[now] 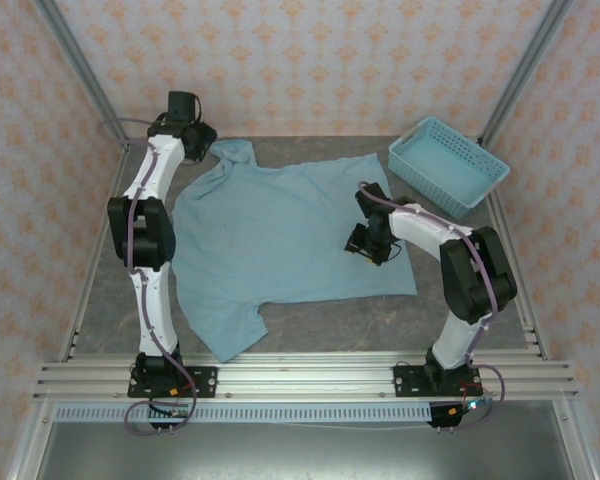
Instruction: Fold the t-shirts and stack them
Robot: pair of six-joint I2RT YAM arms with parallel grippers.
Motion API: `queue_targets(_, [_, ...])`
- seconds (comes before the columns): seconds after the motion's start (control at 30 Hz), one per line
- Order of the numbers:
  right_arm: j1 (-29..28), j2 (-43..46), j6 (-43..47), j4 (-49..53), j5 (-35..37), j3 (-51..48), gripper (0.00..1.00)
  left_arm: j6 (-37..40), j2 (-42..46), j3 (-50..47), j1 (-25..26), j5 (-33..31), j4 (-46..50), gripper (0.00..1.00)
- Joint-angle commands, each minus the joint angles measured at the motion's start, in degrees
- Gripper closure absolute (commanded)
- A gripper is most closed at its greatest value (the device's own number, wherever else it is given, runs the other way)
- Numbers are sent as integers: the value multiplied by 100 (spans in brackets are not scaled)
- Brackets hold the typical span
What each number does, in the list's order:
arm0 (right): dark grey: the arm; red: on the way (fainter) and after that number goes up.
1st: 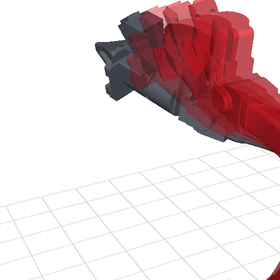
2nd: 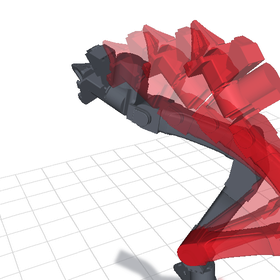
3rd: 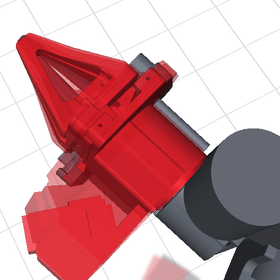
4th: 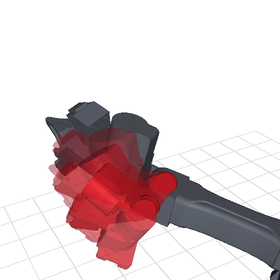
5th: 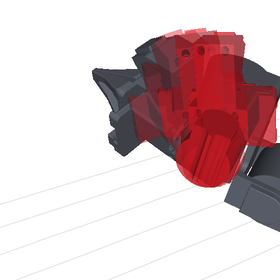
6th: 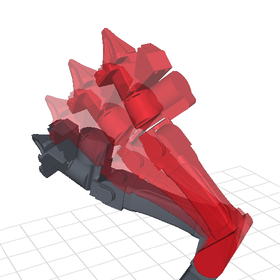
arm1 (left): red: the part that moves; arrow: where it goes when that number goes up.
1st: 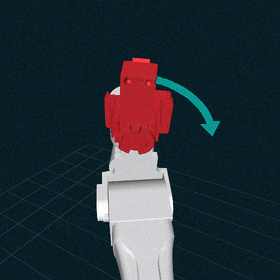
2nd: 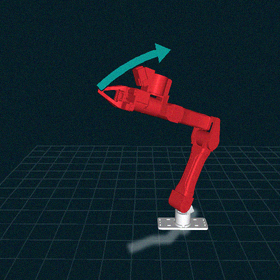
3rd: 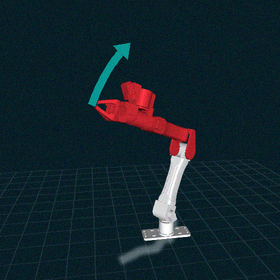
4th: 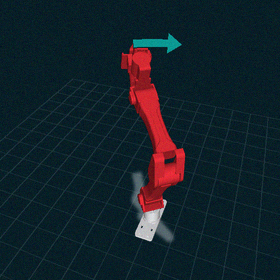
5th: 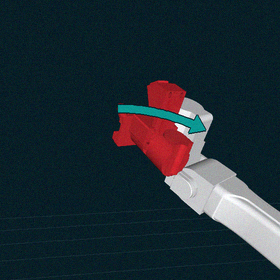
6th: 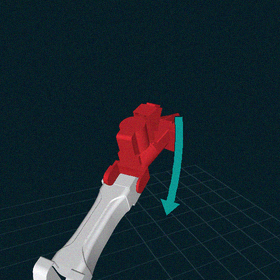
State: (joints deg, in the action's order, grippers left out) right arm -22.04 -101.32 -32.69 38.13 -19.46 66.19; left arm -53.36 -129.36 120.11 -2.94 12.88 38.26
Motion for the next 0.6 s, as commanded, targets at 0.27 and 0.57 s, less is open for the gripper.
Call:
queue_targets(0.27, [155,-635,409,375,467,340,49,609,-1076,3,-410,-473,883,72])
queue_targets(0.57, [151,-1058,433,610,459,377,49,-170,-799,-1059,-1339,-626,374,80])
